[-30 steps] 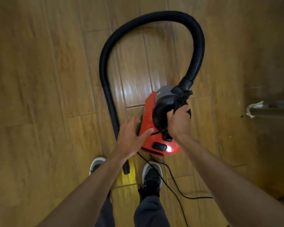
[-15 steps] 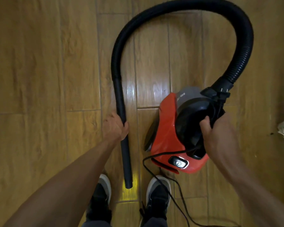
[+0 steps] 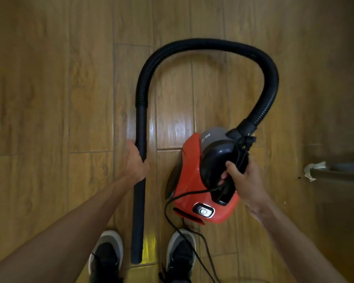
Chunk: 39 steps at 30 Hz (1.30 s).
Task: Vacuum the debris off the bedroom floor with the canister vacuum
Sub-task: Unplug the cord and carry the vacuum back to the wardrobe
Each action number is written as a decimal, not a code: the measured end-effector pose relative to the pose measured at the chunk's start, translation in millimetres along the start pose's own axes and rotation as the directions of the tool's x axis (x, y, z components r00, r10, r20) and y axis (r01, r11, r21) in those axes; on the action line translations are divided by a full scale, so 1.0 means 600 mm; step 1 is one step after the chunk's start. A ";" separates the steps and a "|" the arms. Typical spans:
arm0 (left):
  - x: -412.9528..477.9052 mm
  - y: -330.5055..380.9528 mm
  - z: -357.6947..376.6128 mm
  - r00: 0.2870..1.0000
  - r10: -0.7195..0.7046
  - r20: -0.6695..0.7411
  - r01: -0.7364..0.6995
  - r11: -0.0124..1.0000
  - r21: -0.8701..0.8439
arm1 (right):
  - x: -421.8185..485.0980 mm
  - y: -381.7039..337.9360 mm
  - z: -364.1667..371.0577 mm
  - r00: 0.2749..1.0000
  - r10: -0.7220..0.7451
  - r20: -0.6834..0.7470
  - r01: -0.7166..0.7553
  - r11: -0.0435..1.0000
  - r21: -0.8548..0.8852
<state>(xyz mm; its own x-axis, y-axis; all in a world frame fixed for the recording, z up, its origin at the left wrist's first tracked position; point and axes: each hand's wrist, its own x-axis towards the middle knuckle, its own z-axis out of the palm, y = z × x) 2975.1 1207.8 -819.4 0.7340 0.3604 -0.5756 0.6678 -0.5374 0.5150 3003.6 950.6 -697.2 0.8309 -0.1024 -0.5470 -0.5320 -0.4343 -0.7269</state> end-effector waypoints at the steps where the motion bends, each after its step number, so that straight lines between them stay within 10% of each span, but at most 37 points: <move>1: -0.015 0.017 -0.017 0.999 0.022 0.025 -0.021 0.999 -0.049 | -0.005 0.000 -0.001 1.000 0.013 -0.002 -0.013 1.000 0.000; 20: -0.439 0.276 -0.493 0.968 -0.176 0.176 0.249 0.696 -0.673 | -0.317 -0.447 -0.164 0.950 -0.145 0.278 0.242 0.904 -0.353; 29: -0.650 0.346 -0.661 0.964 -0.260 -0.055 0.100 0.544 -0.833 | -0.483 -0.688 -0.177 0.780 -0.288 0.556 0.525 0.784 -0.331; 39: -0.901 0.256 -0.697 0.759 -0.611 -0.226 0.008 0.356 -0.935 | -0.654 -0.753 -0.086 0.452 -0.287 0.844 0.720 0.677 -0.155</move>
<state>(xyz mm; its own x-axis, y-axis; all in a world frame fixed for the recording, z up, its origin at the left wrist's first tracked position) 2732.5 1249.1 -163.5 0.1771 0.7741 -0.6078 0.3591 0.5242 0.7722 2926.2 1140.7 -132.9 0.3907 0.8342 -0.3891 0.2633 -0.5063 -0.8212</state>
